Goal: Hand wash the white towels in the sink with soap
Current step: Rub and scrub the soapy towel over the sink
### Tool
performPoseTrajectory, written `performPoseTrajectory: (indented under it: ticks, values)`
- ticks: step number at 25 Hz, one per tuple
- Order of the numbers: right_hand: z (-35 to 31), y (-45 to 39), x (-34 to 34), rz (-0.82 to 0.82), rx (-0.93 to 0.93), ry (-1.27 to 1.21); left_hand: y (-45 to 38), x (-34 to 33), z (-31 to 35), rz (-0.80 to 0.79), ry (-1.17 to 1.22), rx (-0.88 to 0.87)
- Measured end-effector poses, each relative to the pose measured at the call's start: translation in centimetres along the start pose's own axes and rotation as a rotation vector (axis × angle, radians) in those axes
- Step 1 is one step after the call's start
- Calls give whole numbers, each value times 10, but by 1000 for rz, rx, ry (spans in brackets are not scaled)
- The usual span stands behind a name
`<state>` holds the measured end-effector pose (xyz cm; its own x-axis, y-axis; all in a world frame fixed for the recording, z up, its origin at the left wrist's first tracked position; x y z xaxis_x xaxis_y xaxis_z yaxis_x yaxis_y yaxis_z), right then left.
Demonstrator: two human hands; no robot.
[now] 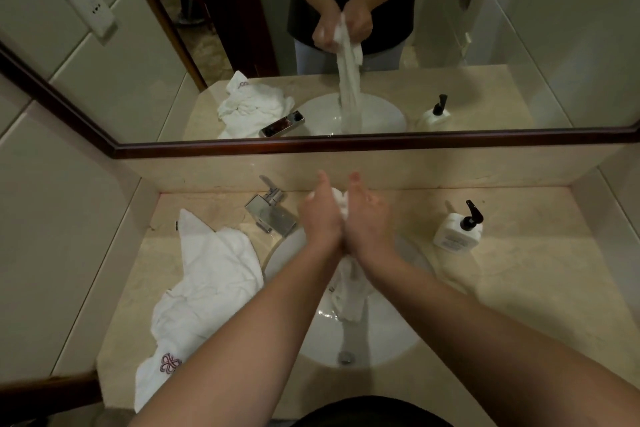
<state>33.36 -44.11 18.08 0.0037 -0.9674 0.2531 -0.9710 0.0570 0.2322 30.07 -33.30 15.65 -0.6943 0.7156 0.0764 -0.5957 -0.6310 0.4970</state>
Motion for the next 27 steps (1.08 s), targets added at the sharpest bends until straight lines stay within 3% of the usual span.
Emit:
performPoseTrajectory:
  ticks: [2,4,6,8,9,12,16,19,24,27]
  values:
    - [2,-2,-2,-9,31,14,0,-1,-5,-18,28,33]
    - [13,-17,8,84,-104,-17,11,-13,-10,-117,-10,3]
    - [18,-18,6,112,-149,-40,9,-14,-7,-76,-9,35]
    - [16,-5,-3,22,-89,-26,0,-4,-9,4,-4,107]
    - [15,-4,-4,7,-58,-8,-2,-5,-10,-22,-17,102]
    - [16,-16,11,113,-196,-65,12,-19,-11,-162,-82,14]
    - [15,1,-4,-17,-114,-40,5,-6,3,-69,-82,30]
    - [9,-8,11,98,-161,-92,21,-12,7,-166,-181,-87]
    - [0,15,-10,-26,-58,-36,3,10,6,-1,-70,49]
    - [-1,-4,7,121,-158,-139,20,-1,6,-131,-135,-78]
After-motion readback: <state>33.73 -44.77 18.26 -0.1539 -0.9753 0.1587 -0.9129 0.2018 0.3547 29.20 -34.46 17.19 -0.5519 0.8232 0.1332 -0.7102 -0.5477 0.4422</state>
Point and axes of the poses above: each hand's wrist, its own y-axis away from the middle knuckle, its own x-axis out of the back of the hand, z = x × y, the point moved 8 cm from there along -y, towards the middle knuckle, and after that the axes turned 2 degrees about z, right-handed, at the moved point
